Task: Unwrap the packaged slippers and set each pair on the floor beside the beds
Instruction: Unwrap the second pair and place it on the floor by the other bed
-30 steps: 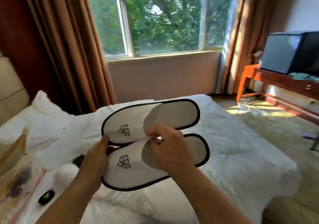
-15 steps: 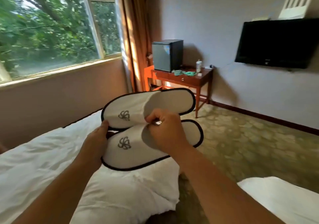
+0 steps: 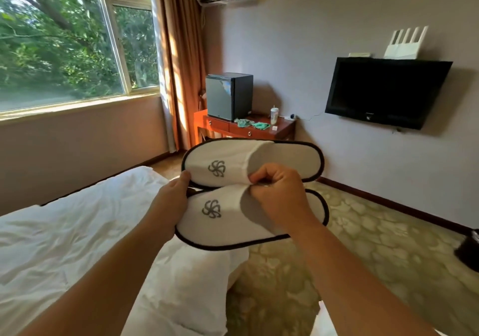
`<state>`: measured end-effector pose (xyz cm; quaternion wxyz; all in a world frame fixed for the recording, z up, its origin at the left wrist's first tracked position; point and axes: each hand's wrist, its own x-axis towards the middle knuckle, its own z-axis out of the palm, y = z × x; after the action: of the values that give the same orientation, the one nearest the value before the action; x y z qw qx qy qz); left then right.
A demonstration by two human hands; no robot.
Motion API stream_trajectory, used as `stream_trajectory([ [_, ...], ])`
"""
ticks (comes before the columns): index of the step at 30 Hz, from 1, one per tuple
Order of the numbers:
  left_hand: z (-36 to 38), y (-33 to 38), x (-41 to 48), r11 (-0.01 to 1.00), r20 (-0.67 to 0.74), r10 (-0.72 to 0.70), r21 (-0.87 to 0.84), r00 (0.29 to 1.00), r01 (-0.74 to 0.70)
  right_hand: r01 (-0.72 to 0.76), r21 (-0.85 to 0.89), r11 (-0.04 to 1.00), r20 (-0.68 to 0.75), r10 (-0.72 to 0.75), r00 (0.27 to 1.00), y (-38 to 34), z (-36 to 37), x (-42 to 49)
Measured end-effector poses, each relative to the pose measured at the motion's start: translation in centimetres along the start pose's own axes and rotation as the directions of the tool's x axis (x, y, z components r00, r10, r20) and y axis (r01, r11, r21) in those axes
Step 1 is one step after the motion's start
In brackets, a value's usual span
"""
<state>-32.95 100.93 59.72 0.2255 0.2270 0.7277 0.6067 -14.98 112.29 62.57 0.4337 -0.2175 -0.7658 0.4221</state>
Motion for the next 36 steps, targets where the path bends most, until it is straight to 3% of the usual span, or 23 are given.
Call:
stream_trajectory([
  [15,8.8,2.8,5.9,1.0,0.072,-0.022,0.003,0.997,0.021,-0.076,0.066,0.995,-0.06,0.08,0.995,5.4,-5.7,6.5],
  [23,9.7,2.7,15.0,0.995,0.01,0.068,0.07,0.998,-0.069,-0.098,0.077,0.992,-0.023,0.1,0.995,10.5,-2.1,14.7],
  [36,15.6,2.7,31.1,0.999,-0.042,-0.015,0.028,0.999,0.016,-0.13,0.036,0.991,-0.043,0.131,0.99,19.3,0.1,29.3],
])
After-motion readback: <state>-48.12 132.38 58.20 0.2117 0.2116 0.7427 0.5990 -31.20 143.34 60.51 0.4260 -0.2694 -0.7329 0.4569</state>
